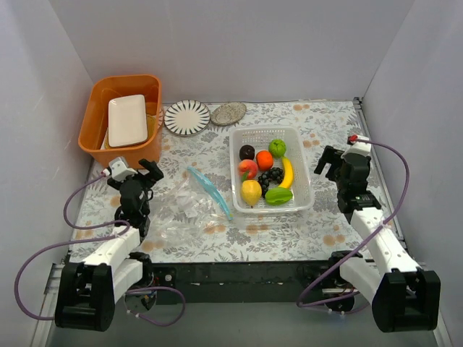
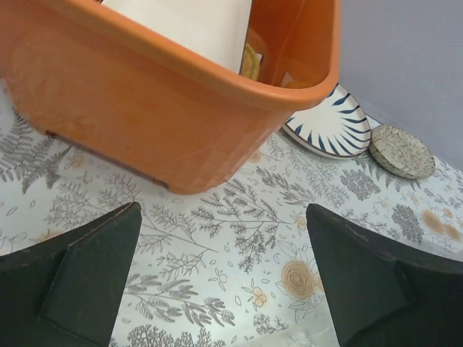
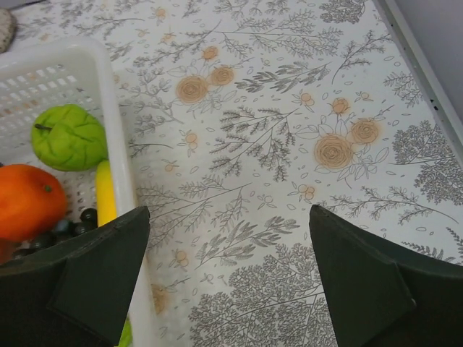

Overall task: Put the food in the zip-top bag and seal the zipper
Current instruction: Adjust the zipper food storage bag at the center of the board.

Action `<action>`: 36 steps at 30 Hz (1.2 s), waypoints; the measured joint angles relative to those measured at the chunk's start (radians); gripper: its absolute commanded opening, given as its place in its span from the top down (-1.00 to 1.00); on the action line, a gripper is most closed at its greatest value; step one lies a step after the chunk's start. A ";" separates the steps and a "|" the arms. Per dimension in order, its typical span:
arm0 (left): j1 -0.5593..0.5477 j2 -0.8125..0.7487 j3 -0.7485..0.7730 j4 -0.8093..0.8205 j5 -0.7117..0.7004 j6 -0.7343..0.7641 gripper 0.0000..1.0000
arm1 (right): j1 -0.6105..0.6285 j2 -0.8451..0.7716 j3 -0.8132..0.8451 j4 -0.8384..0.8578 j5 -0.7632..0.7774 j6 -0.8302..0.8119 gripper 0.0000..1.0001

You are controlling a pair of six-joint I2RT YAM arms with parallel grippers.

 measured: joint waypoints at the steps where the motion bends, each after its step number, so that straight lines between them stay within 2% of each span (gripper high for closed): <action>1: 0.000 -0.018 0.010 -0.051 -0.006 -0.013 -0.96 | 0.000 -0.030 0.000 -0.022 -0.016 0.011 -0.96; 6: 0.000 -0.133 0.120 -0.312 -0.002 -0.061 -0.96 | 0.000 -0.150 -0.007 -0.079 -0.092 0.089 -0.96; 10: 0.000 -0.214 0.201 -0.421 0.132 -0.048 -0.96 | 0.000 -0.222 -0.069 -0.103 -0.173 0.130 -0.96; 12: -0.005 -0.267 0.237 -0.500 0.156 -0.154 -0.96 | 0.000 -0.245 -0.104 -0.137 -0.200 0.138 -0.96; 15: -0.004 -0.293 0.309 -0.652 0.121 -0.332 -0.96 | 0.000 -0.249 -0.110 -0.191 -0.233 0.135 -0.96; 18: 0.000 -0.279 0.367 -0.746 0.188 -0.356 -0.96 | 0.000 -0.239 -0.092 -0.241 -0.282 0.130 -0.96; 22: -0.005 -0.232 0.433 -0.815 0.348 -0.346 -0.96 | 0.000 -0.214 -0.043 -0.274 -0.375 0.130 -0.96; 28: -0.077 -0.057 0.539 -0.911 0.497 -0.246 -0.96 | 0.000 -0.108 0.058 -0.291 -0.519 0.151 -0.96; 33: -0.107 -0.010 0.542 -1.057 0.509 -0.181 -0.96 | 0.002 0.010 0.163 -0.356 -0.594 0.124 -0.96; 36: -0.194 -0.031 0.542 -1.134 0.481 -0.200 -0.96 | 0.009 0.027 0.193 -0.395 -0.624 0.100 -0.96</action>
